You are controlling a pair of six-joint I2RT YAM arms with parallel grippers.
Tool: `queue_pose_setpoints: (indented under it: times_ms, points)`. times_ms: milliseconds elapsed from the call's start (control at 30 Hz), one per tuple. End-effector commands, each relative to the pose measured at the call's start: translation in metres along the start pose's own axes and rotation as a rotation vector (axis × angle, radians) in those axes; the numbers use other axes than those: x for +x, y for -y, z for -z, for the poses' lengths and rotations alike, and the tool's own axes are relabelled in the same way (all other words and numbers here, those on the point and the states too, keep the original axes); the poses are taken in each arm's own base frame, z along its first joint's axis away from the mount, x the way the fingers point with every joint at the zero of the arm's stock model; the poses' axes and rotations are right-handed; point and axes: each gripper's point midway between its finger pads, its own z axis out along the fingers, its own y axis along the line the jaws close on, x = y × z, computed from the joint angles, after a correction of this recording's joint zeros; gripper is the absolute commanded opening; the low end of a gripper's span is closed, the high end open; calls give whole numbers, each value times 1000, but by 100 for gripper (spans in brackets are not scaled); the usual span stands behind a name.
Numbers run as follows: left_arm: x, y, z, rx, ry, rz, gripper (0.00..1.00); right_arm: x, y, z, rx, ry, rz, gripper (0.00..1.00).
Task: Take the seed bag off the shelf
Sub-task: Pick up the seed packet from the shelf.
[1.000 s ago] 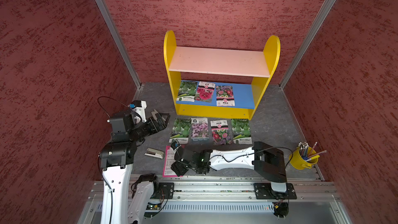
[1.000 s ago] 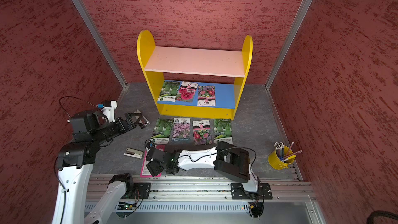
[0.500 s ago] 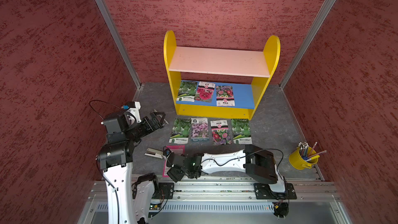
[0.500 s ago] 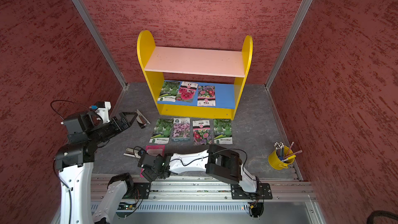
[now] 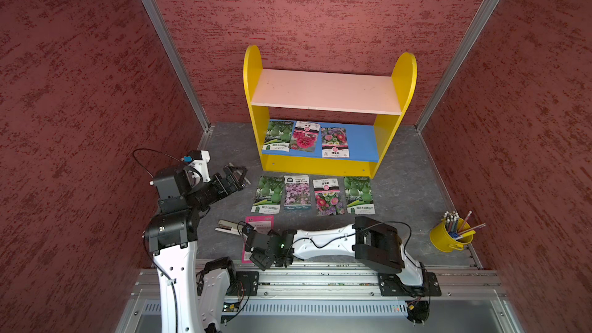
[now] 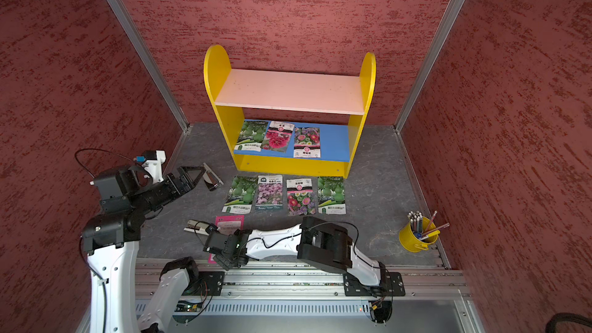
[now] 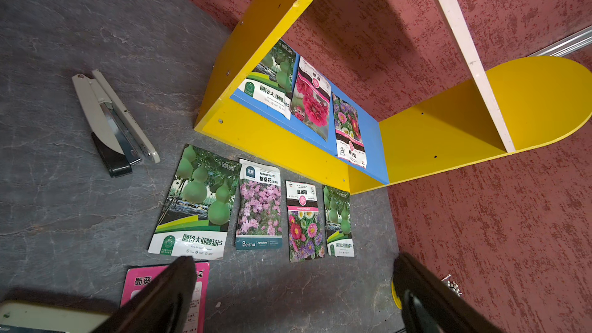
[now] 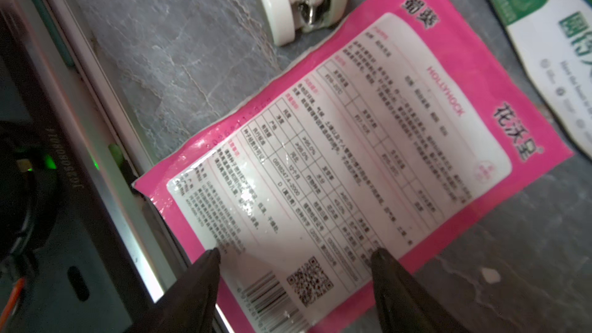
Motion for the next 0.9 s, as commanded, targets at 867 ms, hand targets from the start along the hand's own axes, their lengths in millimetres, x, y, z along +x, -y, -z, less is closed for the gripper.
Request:
queue_pose_setpoints:
  times_ms: [867]
  points:
    - [-1,5,-1,44,11,-8,100,-22,45,-1,106,47,-42,75]
